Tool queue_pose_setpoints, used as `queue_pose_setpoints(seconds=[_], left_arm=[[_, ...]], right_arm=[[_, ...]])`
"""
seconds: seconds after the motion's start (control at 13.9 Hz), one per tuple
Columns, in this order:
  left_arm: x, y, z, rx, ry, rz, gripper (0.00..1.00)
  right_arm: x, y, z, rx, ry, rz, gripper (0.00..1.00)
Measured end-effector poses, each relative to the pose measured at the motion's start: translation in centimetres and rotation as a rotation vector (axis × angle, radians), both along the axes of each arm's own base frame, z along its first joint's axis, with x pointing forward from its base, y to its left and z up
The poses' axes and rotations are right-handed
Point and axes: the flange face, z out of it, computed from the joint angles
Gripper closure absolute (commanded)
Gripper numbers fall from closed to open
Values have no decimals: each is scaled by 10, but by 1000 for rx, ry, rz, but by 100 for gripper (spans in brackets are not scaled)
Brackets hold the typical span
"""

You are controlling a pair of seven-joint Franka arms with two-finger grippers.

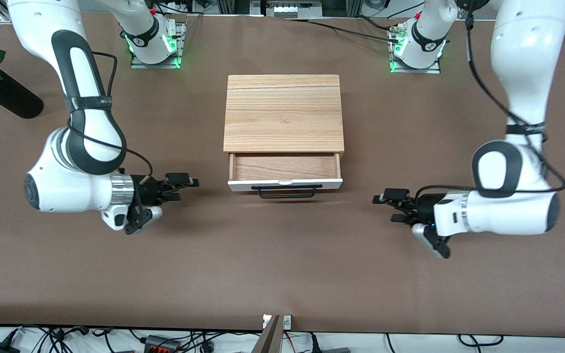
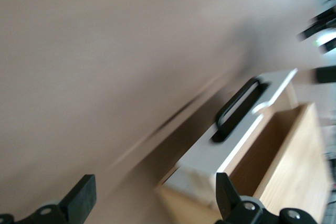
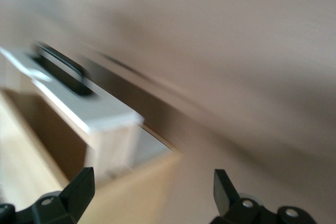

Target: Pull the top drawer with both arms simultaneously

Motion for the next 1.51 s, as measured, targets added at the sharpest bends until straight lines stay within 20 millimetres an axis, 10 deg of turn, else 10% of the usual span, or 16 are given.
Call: queue_pose_setpoints(seconds=[0.29, 0.79, 1.51], left_arm=[[-25, 40, 82, 208, -24, -26, 0], [-57, 133, 193, 503, -92, 109, 0], [-131, 114, 180, 572, 38, 357, 0]], right_arm=[[-22, -50, 56, -346, 35, 135, 0], [-74, -86, 232, -608, 63, 47, 0], [-131, -147, 225, -595, -28, -277, 0]])
